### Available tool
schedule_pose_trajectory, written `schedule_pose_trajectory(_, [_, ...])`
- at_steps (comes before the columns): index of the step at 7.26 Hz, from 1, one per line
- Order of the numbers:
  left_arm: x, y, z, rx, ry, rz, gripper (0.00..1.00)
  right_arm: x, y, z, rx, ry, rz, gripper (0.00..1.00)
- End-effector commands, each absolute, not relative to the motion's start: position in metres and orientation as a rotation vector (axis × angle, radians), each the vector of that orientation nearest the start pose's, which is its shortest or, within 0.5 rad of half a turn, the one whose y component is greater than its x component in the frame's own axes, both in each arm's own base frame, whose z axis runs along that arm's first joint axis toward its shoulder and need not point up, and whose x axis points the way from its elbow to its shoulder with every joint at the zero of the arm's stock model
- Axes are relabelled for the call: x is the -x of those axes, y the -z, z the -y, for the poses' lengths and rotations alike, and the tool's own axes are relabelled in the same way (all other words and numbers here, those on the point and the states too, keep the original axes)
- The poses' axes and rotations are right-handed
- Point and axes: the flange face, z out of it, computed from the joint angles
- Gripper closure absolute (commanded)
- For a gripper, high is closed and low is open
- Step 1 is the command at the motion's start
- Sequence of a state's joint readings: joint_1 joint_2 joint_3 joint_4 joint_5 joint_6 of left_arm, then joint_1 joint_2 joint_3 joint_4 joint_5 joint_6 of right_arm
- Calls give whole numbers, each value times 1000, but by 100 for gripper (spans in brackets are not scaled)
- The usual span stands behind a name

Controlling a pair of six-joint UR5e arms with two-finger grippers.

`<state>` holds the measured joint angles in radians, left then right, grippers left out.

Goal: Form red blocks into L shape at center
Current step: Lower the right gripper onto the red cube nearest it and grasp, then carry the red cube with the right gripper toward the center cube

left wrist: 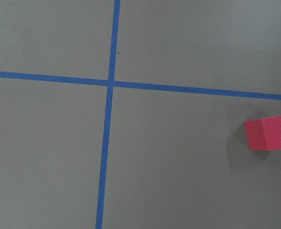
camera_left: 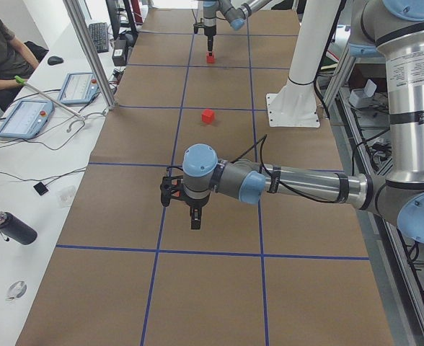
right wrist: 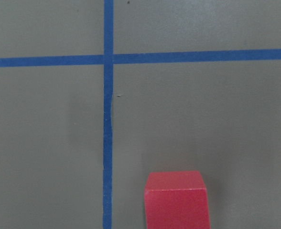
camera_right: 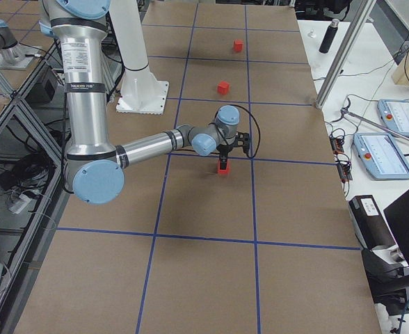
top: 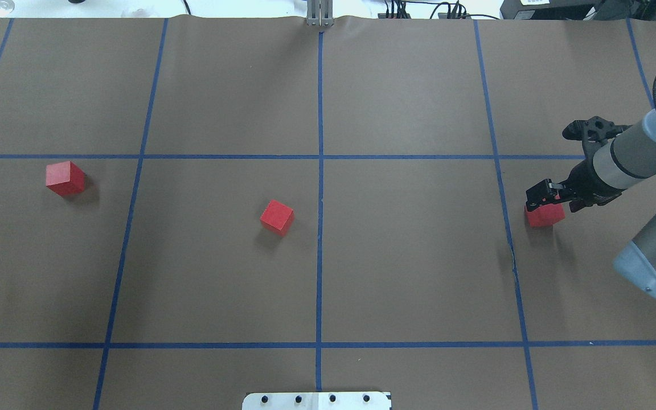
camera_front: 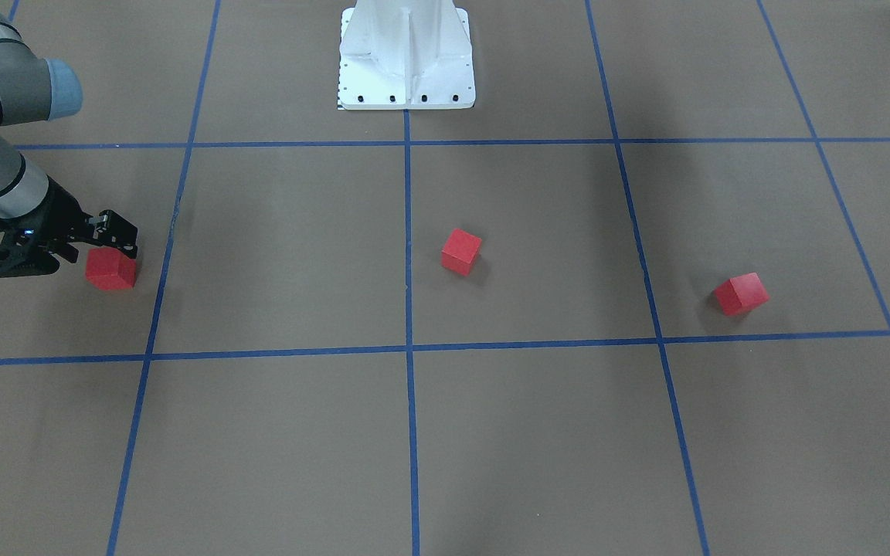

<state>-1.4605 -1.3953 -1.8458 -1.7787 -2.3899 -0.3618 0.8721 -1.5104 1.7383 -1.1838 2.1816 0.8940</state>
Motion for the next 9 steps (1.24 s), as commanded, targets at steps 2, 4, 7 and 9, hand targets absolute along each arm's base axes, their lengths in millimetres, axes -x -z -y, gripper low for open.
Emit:
schedule_pose_trajectory(2, [13,-576,434,-97,109,-860,0,298,-531,459,-4,58,790,18])
schedule_pose_trajectory(4, [13,-575,434,-98,109,-859,0,300,-525,462,-12,72,801,100])
schedule_pose_trajectory(7, [13,-574,433,-97,108,-860,0,295,-414,475,-73,31,906,100])
schedule_pose_trajectory(9, [12,-562,435,-138,88,-867,0,380,-321,463,24,-101,979,100])
